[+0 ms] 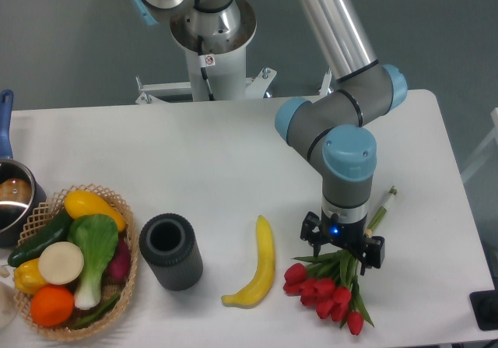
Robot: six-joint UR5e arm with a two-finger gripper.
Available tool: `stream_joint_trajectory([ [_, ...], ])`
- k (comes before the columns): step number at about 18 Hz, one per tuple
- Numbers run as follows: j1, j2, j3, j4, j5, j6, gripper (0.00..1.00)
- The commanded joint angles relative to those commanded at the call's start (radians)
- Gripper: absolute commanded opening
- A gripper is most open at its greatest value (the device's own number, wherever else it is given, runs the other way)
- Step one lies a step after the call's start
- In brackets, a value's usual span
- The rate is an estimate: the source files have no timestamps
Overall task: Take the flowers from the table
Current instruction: 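Lower the open gripper onto the green stems of the red tulips, then close the gripper around the tulip stems, then lift the gripped tulip bunch up off the table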
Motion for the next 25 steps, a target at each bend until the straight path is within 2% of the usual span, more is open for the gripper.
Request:
stream_joint_trajectory([
  [9, 0.003, -0.063, 0.022, 0.005, 0.011, 0.011, 1.00],
  [11, 0.002, -0.066, 0.011, 0.005, 0.011, 0.041, 0.79],
  [14, 0.002, -0.072, 0.000, 0.003, 0.011, 0.067, 0.62],
  [15, 0.002, -0.071, -0.008, 0.005, 0.011, 0.067, 0.38],
  [17, 0.002, -0.066, -0.009, 0.003, 0.009, 0.061, 0.06],
  [18, 0.005, -0.061, -0.009, 0.003, 0.005, 0.061, 0.00],
  [25, 0.038, 0.014, -0.008, -0.003, 0.000, 0.058, 0.00],
])
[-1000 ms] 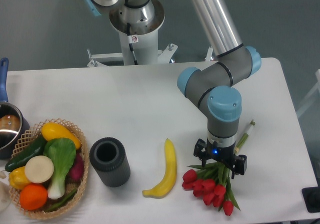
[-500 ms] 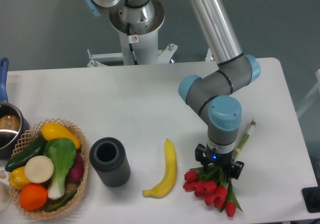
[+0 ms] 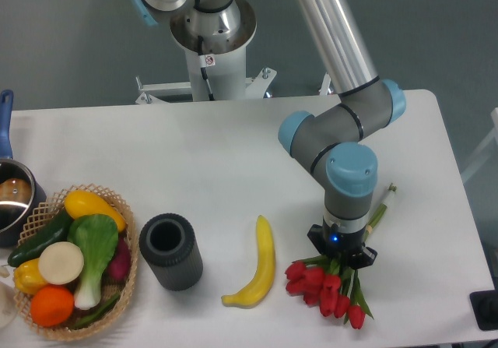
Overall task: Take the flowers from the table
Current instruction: 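Lift the gripped tulip bunch up off the table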
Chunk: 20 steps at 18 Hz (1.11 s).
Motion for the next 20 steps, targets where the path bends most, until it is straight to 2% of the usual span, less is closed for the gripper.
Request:
stream_joint_trajectory([
  [4, 0.015, 0.031, 0.028, -0.031, -0.005, -0.005, 0.00],
  [6, 0.025, 0.052, 0.052, -0.096, -0.006, -0.003, 0.00],
  [10, 0.025, 0.060, 0.175, -0.288, -0.002, 0.000, 0.01],
  [12, 0.032, 0.066, 0.212, -0.345, -0.003, 0.005, 0.01],
  [20, 0.051, 0.132, 0.233, -0.477, -0.012, 0.006, 0.01],
])
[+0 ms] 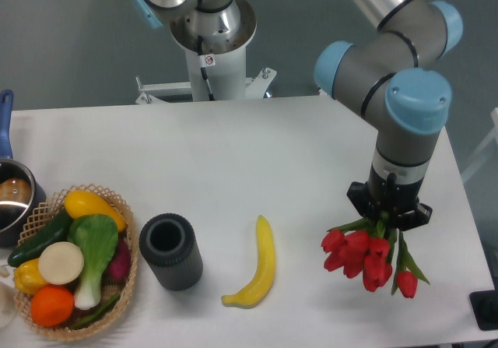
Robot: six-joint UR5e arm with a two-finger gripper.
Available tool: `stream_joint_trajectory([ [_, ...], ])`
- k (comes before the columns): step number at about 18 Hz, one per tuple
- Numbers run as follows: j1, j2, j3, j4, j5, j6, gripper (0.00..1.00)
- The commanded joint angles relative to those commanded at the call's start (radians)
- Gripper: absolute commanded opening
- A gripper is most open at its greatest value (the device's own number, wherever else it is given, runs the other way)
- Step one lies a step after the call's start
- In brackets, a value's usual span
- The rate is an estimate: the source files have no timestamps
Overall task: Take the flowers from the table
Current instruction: 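Lift the gripped tulip bunch up off the table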
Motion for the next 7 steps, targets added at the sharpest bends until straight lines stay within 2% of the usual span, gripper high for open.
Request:
stream_joint_trajectory([
  [7, 0.005, 0.017, 0.000, -0.028, -0.005, 0.002, 0.02],
])
